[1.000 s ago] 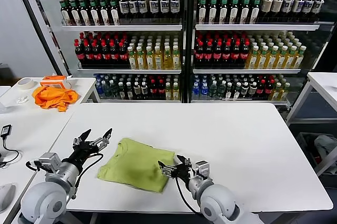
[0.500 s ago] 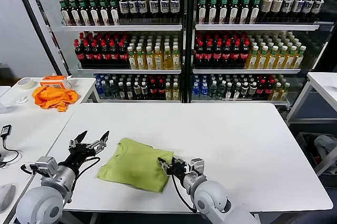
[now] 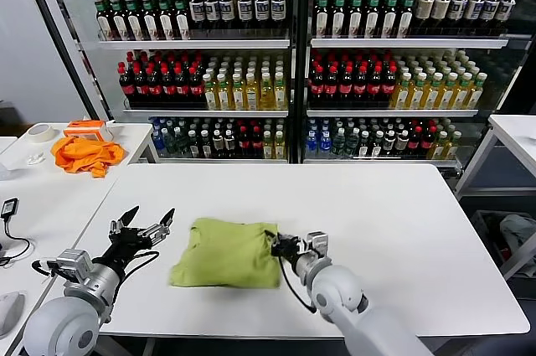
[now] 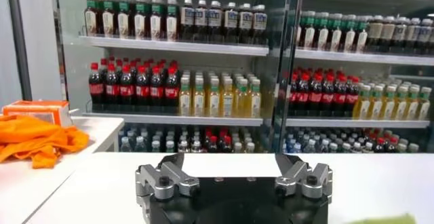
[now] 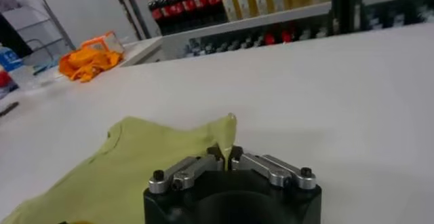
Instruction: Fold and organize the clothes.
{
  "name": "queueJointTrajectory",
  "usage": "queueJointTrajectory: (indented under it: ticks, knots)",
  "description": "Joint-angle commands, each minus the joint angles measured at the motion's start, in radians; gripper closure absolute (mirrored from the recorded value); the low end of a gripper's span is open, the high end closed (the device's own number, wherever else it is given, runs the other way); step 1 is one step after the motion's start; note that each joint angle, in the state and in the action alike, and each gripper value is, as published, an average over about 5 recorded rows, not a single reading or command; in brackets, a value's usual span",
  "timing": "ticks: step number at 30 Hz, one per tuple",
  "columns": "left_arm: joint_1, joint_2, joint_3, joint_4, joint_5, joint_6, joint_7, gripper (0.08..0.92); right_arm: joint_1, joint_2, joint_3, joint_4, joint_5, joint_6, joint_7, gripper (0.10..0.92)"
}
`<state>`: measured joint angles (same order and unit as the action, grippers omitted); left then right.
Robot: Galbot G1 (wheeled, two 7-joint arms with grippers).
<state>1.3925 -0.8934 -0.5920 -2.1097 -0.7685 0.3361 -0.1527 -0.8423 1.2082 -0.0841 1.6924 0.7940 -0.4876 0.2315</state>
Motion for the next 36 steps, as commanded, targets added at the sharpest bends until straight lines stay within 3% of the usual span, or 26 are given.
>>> queueJointTrajectory:
  ticks: [1, 10, 19, 25, 36]
  knots:
    - [-0.002, 0.006, 0.017, 0.009, 0.029, 0.004, 0.008, 0.177, 0.069, -0.047, 0.108, -0.068, -0.081, -0.035, -0.035, 0.887]
    - [-0.03, 0.0, 0.051, 0.09, 0.274, -0.113, 0.134, 0.177, 0.025, -0.089, 0.192, -0.123, -0.226, 0.036, -0.201, 0.887]
    - [-0.03, 0.002, 0.053, 0.097, 0.277, -0.118, 0.136, 0.177, 0.017, -0.075, 0.221, -0.173, -0.29, 0.154, -0.319, 0.887]
    - [-0.041, -0.002, 0.046, 0.104, 0.272, -0.119, 0.135, 0.177, 0.047, -0.056, 0.199, -0.19, -0.303, 0.181, -0.32, 0.871]
    - [-0.061, -0.015, 0.047, 0.126, 0.313, -0.167, 0.135, 0.177, -0.024, -0.152, 0.305, -0.077, -0.347, 0.171, -0.178, 0.571]
